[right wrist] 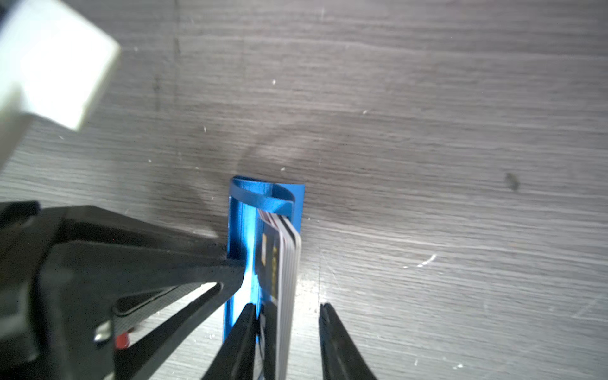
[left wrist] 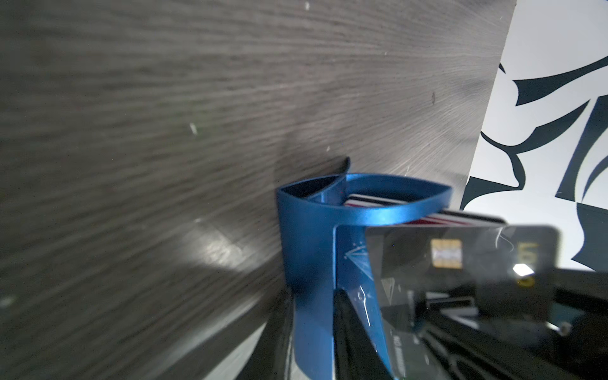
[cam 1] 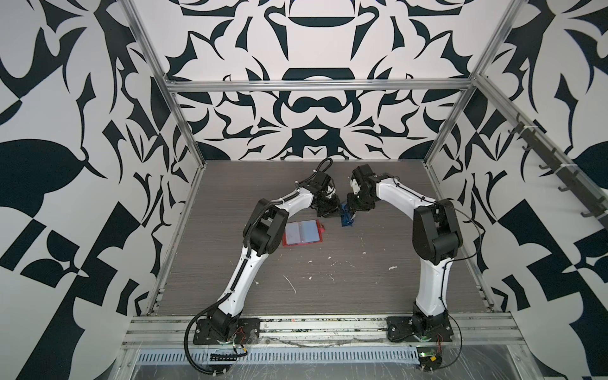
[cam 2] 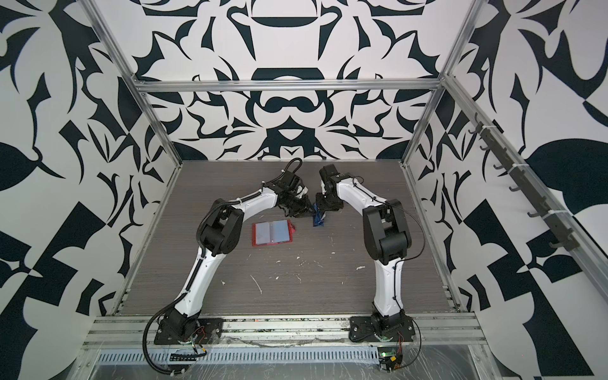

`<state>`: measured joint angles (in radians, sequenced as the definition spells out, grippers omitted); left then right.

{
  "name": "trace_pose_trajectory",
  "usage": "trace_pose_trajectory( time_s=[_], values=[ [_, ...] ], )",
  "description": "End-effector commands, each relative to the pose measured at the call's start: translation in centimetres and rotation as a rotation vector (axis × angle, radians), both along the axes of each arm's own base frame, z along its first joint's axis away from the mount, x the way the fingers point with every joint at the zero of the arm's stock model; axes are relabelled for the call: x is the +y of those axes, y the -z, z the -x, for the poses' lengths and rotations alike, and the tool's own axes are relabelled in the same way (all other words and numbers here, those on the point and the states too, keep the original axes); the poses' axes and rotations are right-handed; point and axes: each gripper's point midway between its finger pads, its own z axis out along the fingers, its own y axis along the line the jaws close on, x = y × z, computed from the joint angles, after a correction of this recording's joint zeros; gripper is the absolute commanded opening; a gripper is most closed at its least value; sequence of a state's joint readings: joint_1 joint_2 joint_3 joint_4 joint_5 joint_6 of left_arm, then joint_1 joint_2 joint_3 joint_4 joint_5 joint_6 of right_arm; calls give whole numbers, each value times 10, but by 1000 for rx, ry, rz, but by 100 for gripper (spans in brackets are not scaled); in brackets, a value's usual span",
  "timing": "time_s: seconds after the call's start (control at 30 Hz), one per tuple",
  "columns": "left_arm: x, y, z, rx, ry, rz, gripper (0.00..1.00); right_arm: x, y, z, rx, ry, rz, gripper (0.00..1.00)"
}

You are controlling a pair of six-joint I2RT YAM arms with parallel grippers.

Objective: Insert credit cards into a card holder
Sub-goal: Pick up the credit card from the storage box.

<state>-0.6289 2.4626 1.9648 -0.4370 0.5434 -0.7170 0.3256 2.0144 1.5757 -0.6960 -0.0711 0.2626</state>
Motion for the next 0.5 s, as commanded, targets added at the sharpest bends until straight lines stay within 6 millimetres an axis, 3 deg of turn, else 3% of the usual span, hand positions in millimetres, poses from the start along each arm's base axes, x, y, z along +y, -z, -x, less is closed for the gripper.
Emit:
trace_pose_trajectory(
  time_s=[0.0, 0.47],
  values=[
    [16, 33, 14, 76, -9, -108, 24, -9, -22, -1, -37, 14, 22, 35],
    [17, 36, 16, 84, -8, -110, 24, -11, -31, 0, -48, 13, 24, 32]
  ],
)
